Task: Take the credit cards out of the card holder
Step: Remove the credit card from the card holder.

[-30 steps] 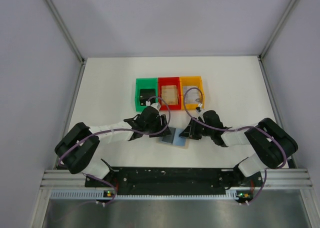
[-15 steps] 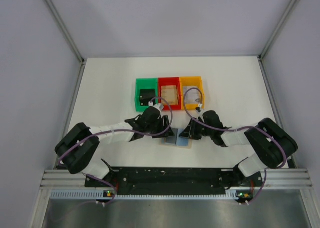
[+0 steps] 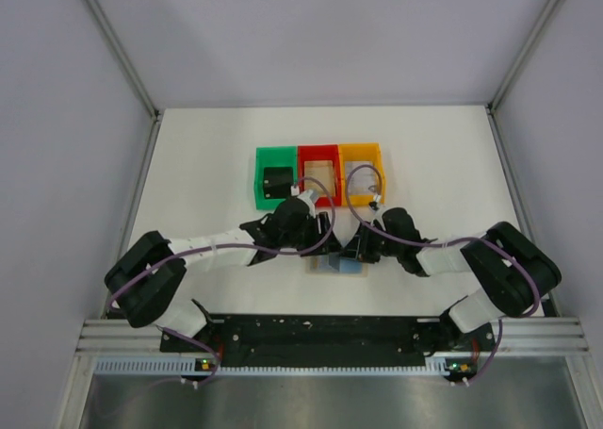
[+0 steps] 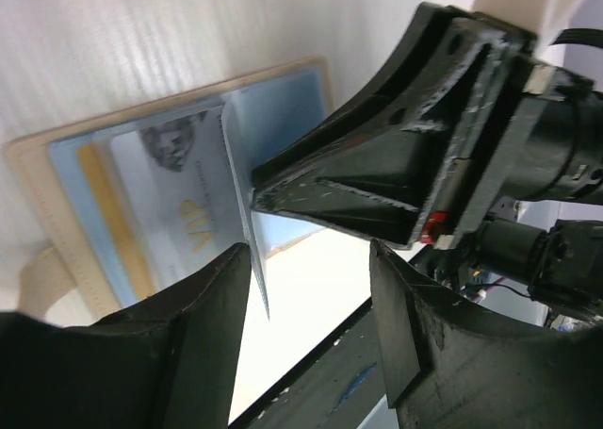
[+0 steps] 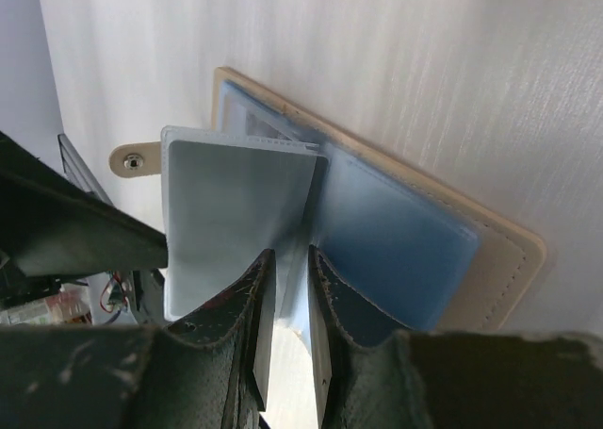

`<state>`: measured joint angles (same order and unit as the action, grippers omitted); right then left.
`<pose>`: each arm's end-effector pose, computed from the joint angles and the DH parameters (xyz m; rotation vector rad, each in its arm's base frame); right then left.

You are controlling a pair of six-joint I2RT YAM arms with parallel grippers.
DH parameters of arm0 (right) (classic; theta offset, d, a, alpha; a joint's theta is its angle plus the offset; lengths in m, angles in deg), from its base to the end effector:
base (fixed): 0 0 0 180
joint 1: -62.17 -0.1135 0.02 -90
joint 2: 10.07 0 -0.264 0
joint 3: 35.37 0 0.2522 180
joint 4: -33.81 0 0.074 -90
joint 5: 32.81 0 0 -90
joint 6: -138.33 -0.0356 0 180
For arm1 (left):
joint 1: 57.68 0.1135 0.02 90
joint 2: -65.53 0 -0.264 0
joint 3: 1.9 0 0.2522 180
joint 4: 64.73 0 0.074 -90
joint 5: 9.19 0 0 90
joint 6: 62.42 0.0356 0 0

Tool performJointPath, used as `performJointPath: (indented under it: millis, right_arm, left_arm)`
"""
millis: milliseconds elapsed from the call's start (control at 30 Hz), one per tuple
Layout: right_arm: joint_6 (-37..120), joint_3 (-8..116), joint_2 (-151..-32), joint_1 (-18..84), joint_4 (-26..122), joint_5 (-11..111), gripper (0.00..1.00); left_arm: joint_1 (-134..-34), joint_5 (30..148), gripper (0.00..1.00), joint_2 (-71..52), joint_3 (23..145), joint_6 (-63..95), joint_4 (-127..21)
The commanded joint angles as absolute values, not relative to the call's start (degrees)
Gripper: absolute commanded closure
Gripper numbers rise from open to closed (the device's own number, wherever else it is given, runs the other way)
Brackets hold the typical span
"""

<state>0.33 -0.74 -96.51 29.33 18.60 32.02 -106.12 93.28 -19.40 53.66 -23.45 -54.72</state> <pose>0.1975 0.1455 0.1154 0.0500 2.4421 1.2041 0.1936 -0.2300 0.1838 0.0730 2.5147 -1.0840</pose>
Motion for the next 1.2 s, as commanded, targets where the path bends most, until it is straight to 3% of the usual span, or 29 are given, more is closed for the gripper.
performJointPath:
  millis: [0,700,900,1167]
  right_arm:
    - [1.31,-1.30,-96.12,29.65,17.07,31.61,0.80]
    - [7.46,-2.00,-76.97,29.65,36.40,45.66,0.78]
    - [8.17,-2.71,-68.71,29.73,43.69,53.22,0.71]
    - [9.05,-2.00,-67.29,29.65,42.48,47.44,0.68]
  left_arm:
    - [-107.24,94.34,0.43,-19.81,56.77,-24.27,-58.79]
    - [-110.94,93.99,0.44,-28.51,62.57,-23.40,-59.14]
    - [-111.46,93.55,0.45,-30.18,63.63,-23.40,-59.05]
    - [-110.76,87.76,0.43,-23.51,59.68,-23.05,-60.03]
